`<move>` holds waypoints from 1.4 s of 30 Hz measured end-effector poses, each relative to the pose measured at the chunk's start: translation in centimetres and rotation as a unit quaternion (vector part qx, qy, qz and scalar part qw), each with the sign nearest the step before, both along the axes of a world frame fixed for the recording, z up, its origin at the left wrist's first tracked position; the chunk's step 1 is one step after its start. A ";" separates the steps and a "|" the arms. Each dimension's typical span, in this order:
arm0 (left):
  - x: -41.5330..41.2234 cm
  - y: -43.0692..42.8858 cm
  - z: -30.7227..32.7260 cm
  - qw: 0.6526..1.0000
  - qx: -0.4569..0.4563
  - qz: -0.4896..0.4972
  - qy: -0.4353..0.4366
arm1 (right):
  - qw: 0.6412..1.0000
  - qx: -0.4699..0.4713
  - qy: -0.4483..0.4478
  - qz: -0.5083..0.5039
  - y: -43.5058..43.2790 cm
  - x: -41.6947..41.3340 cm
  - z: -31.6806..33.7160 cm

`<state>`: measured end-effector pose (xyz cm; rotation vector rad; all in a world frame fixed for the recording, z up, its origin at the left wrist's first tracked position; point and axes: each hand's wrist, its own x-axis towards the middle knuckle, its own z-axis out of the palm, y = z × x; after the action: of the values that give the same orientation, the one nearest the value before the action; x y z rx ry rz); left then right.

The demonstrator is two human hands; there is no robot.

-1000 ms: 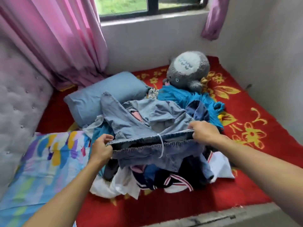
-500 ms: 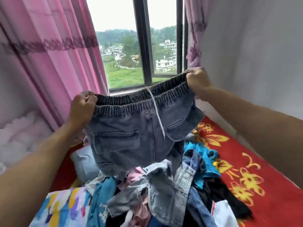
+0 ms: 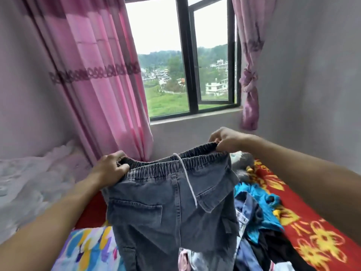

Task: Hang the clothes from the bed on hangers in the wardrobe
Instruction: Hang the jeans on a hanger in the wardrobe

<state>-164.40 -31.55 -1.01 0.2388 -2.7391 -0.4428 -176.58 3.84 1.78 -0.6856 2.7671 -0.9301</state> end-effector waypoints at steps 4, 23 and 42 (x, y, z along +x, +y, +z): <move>3.5 0.0 -1.7 0.997 0.063 0.024 -0.035 | 0.999 0.035 0.041 -0.003 -1.1 -0.9 -4.0; 46.8 14.4 -2.6 0.839 0.200 0.473 0.180 | 0.871 -0.220 -0.228 0.377 -14.7 23.0 -2.9; 96.4 36.2 -1.5 0.679 -0.008 0.722 0.129 | 0.757 -0.121 -0.198 0.611 -15.5 74.4 -6.0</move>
<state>-68.00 4.62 -2.52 1.8956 -1.4819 0.0471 -102.14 -11.62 -4.22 -1.7276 1.2796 -0.8789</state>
